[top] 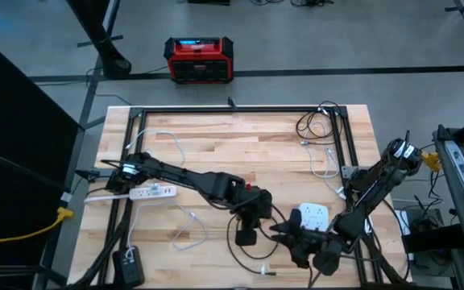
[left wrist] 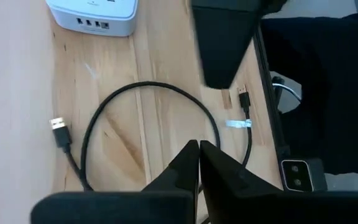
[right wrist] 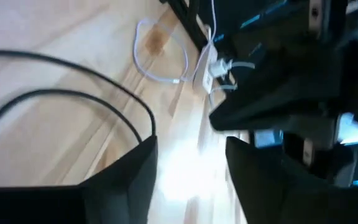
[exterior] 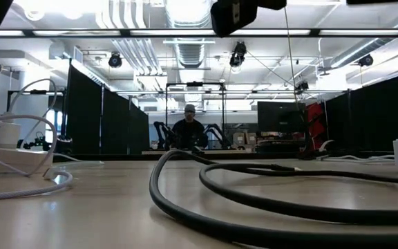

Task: Insert USB
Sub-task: Insert the bottom black charger cable into the right white outlet extension

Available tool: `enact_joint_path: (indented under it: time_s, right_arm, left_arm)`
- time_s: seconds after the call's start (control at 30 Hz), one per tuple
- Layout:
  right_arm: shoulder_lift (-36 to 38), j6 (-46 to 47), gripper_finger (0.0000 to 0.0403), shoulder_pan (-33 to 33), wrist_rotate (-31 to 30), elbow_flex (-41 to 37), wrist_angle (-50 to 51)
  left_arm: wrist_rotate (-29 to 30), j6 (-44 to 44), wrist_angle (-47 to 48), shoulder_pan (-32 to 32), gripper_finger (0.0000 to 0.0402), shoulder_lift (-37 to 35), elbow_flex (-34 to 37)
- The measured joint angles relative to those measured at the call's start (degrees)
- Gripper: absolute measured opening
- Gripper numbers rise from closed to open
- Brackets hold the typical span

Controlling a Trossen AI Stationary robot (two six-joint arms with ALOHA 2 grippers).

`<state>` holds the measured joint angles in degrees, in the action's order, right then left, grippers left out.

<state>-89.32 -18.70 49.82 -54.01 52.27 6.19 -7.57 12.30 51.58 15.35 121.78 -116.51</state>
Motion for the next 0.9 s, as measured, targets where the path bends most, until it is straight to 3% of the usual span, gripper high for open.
enact_joint_path:
  time_s: [0.23, 0.4, 0.5, 0.67, 0.9]
  right_arm:
    - [0.0, 23.3, 0.0175, 3.0, 0.0, 0.0, 16.1]
    - [0.0, 37.4, 0.0158, 6.4, 0.0, 0.0, 22.6]
    - [0.1, 40.7, 0.0148, 7.9, 0.0, 0.0, 22.7]
    - [0.1, 44.2, 0.0132, 9.0, 0.0, 0.0, 22.7]
    - [0.1, 45.3, 0.0110, 8.9, 0.0, 0.0, 22.7]
  left_arm:
    - [16.3, -8.2, -1.9, 2.2, 0.0000, 0.0, 6.3]
    - [20.6, -12.3, -16.8, 2.0, 0.0012, 0.0, 17.6]
    - [21.3, -16.7, -27.8, 2.1, 0.0036, 0.0, 23.5]
    - [29.2, -22.7, -36.0, 1.7, 0.0089, 0.0, 29.7]
    - [29.0, -27.6, -42.9, 1.2, 0.0135, 0.3, 33.8]
